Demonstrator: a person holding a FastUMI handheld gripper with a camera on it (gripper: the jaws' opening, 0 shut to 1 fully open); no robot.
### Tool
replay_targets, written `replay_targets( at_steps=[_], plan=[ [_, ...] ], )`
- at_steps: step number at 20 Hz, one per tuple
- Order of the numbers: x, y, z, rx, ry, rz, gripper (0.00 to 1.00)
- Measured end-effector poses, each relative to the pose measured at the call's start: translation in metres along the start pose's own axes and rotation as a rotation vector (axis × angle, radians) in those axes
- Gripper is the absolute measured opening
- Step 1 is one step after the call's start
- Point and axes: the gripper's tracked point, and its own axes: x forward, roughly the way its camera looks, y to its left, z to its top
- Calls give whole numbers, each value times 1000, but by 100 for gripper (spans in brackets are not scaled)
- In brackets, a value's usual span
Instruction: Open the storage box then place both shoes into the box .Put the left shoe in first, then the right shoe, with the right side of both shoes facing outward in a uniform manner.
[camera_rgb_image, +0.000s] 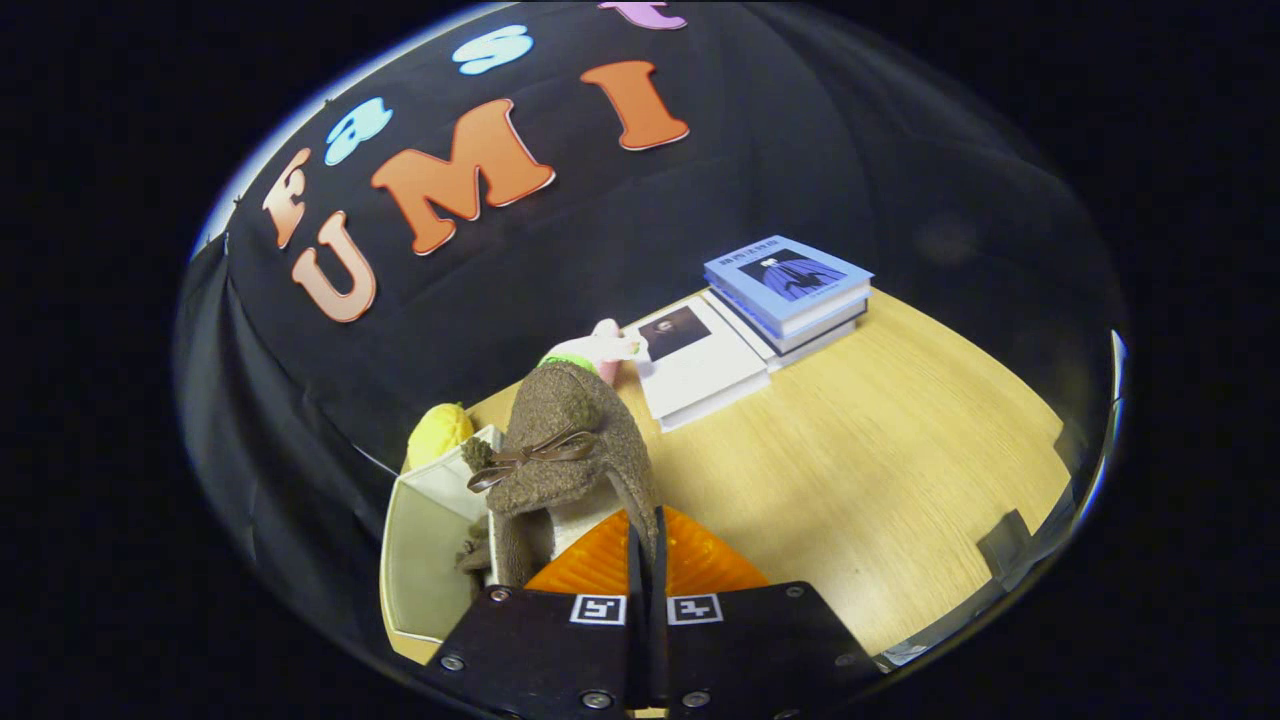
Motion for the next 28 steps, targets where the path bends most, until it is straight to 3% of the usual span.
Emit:
replay_targets(
  at_steps=[9,25,28],
  plan=[
    [-6,94,-16,-36,31,101,1],
    [22,101,-67,-140,101,5,4],
    [19,107,-67,-141,102,20,14]
  ],
)
